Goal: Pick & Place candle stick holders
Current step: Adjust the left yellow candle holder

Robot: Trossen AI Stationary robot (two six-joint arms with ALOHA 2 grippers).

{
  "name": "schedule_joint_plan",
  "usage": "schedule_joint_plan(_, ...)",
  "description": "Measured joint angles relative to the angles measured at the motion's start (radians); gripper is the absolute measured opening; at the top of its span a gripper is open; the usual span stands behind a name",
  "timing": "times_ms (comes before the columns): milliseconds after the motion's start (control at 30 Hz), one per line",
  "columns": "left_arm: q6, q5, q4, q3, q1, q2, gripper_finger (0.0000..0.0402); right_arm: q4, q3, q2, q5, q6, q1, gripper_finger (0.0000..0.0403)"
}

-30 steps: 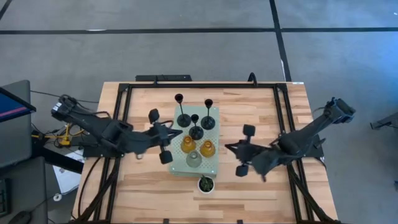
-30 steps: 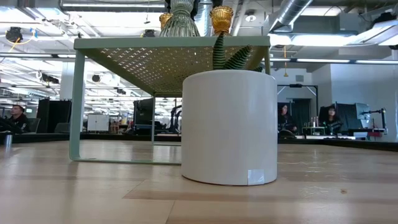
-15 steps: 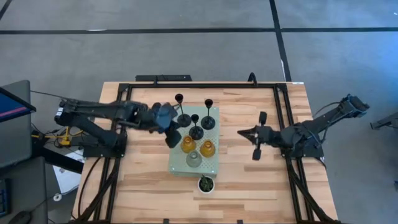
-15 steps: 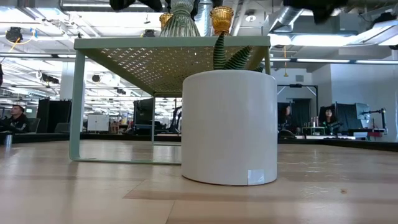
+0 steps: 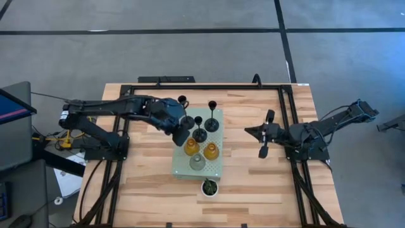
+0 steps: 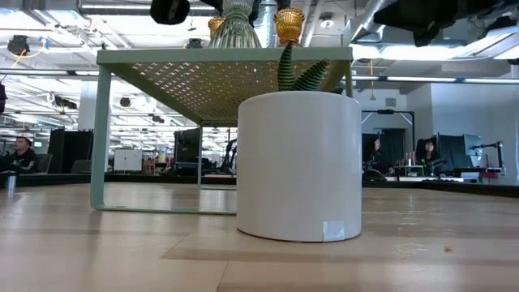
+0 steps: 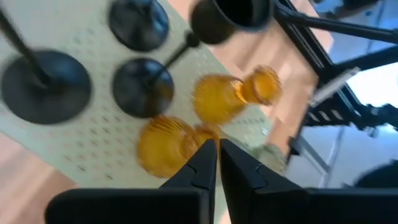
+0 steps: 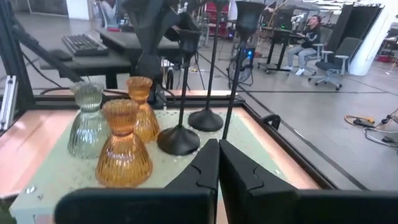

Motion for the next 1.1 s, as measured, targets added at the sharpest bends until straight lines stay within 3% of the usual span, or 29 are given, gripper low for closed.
schedule_joint_plan(233,-0.054,0.092,0.000,0.000,-0.023,0.003,0.0033,-0.002,0.000,0.001,-0.001,-0.002,-0.012,0.0000)
schedule_joint_plan(400,-0.047,-0.031,-0.001,0.000,-0.086,-0.017,0.0005,-0.002,0.000,0.001,-0.001,-0.002,-0.012,0.0000)
schedule_joint_plan(767,-0.120,-0.361,-0.008,-0.001,-0.268,-0.012,0.0004,-0.002,0.000,0.001,-0.001,-0.001,-0.012,0.0000)
schedule_joint_plan(1100,-0.215,-0.415,-0.008,-0.002,-0.307,0.000,0.0004,-0.007,0.000,0.001,0.000,-0.002,-0.012,0.0000)
